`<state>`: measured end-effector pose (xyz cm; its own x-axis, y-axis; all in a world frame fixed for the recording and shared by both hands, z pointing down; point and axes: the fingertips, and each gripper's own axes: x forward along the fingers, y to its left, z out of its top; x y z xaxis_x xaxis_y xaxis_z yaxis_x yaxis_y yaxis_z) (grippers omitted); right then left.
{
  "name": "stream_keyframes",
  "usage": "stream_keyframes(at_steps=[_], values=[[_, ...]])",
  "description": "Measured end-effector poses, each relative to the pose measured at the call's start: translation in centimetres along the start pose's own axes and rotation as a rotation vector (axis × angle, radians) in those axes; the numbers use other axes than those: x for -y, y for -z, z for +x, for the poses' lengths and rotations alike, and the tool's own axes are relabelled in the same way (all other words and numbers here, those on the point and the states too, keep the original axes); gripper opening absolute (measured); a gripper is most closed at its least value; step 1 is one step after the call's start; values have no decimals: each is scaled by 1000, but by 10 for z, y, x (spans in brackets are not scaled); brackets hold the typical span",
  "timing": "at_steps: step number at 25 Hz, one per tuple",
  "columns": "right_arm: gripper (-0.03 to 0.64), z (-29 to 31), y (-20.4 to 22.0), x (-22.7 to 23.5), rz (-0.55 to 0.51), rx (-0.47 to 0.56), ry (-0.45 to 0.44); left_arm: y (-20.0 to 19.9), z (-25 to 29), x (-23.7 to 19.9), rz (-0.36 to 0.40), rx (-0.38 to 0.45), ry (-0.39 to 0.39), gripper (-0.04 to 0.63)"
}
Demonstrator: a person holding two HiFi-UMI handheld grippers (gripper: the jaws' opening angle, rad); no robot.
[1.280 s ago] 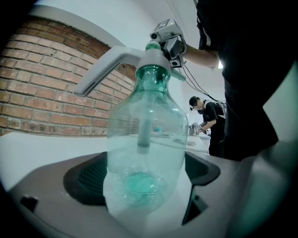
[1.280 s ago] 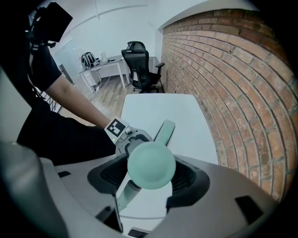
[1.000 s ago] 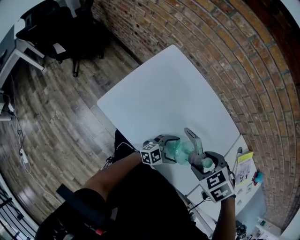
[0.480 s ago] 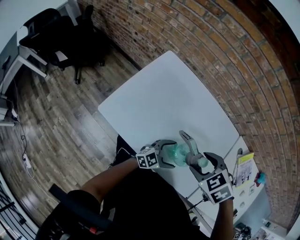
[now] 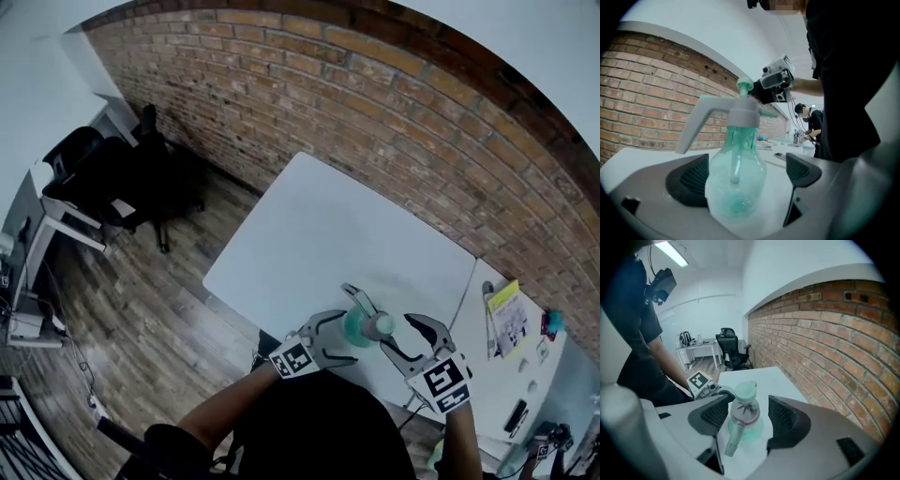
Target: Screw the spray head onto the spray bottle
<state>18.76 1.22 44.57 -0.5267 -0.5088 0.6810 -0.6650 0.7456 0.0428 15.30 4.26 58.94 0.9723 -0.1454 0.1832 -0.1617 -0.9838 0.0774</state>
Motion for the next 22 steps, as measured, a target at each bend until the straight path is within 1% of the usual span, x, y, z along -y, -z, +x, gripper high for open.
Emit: stream_keyframes(at_steps=[2,4,7,9,11,14,15,17,20,22], values=[[262,-13,2,-2,2,82,26,-17,-5,-2,-21,30,-30,511],[262,-27,3,-1,31,162,78,-37,-11,-4,-33,63,-60,511],[262,-45,3,5,122,299,191,-66,-18,-5,-34,105,-86,511],[262,-56,3,8,175,372,266,-84,-20,-5,-28,132,-106,511],[262,-67,5,5,218,435,313,-103,-21,-2,-45,159,-141,511],[262,-80,4,-1,237,495,374,-128,-25,-6,-116,202,-206,511],[262,-83,3,1,242,509,402,-137,-28,-10,-128,224,-222,511],[262,-87,1,6,263,543,446,-151,-31,-16,-105,259,-230,511],[262,-89,2,7,274,568,459,-159,-31,-12,-66,238,-217,509],[262,-89,2,1,254,563,456,-162,-32,-7,-66,229,-215,508]])
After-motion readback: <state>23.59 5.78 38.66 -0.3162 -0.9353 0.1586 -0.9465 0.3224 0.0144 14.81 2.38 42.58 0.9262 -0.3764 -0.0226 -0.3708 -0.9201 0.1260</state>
